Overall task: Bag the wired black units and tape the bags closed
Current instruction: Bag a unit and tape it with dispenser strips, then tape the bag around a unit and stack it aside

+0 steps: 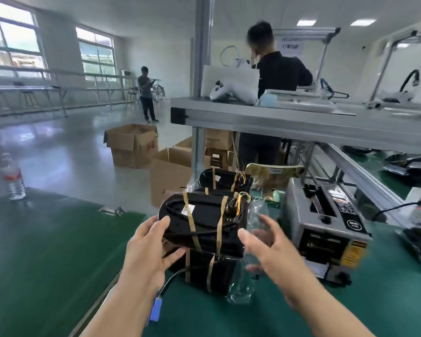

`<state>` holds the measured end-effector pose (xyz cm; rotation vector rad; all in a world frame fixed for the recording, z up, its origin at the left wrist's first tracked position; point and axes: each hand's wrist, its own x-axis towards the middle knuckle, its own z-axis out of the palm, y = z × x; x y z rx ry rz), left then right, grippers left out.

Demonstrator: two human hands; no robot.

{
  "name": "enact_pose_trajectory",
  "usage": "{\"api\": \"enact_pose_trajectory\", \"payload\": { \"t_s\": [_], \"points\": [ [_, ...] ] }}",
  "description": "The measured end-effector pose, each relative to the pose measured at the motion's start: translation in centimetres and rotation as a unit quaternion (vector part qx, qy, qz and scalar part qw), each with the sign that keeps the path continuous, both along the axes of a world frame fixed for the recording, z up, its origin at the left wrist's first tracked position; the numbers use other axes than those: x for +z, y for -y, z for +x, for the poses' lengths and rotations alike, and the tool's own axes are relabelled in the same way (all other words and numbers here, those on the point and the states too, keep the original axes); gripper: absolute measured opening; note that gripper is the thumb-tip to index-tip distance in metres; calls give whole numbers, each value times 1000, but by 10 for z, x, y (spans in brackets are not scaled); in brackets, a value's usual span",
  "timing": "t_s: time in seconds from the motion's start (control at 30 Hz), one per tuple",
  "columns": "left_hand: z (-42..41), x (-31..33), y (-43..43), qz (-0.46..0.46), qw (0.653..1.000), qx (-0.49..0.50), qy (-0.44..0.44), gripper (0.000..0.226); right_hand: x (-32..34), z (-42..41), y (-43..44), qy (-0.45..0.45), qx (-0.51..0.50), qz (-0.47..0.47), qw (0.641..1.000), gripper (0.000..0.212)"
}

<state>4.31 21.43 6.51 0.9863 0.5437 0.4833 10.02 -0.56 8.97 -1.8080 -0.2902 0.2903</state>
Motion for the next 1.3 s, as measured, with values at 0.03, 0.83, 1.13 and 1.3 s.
{"api": "enact_pose_trajectory", "payload": {
  "t_s": [0.03,0.83,1.13,1.3],
  "points": [
    [6,-3,-2,0,1000,-6,-9,16,-7,2,-6,-21,4,28,999,84],
    [17,-46,-12,247,956,31,-153,39,-45,-5,-20,-52,-25,73,996,86],
    [7,-38,-1,294,937,62,-180,38,-41,-15,-17,-15,-22,-1,1000,79],
    [-2,-18,9,303,930,111,-177,48,-38,-25,7,-5,-32,-29,999,81]
  ]
}}
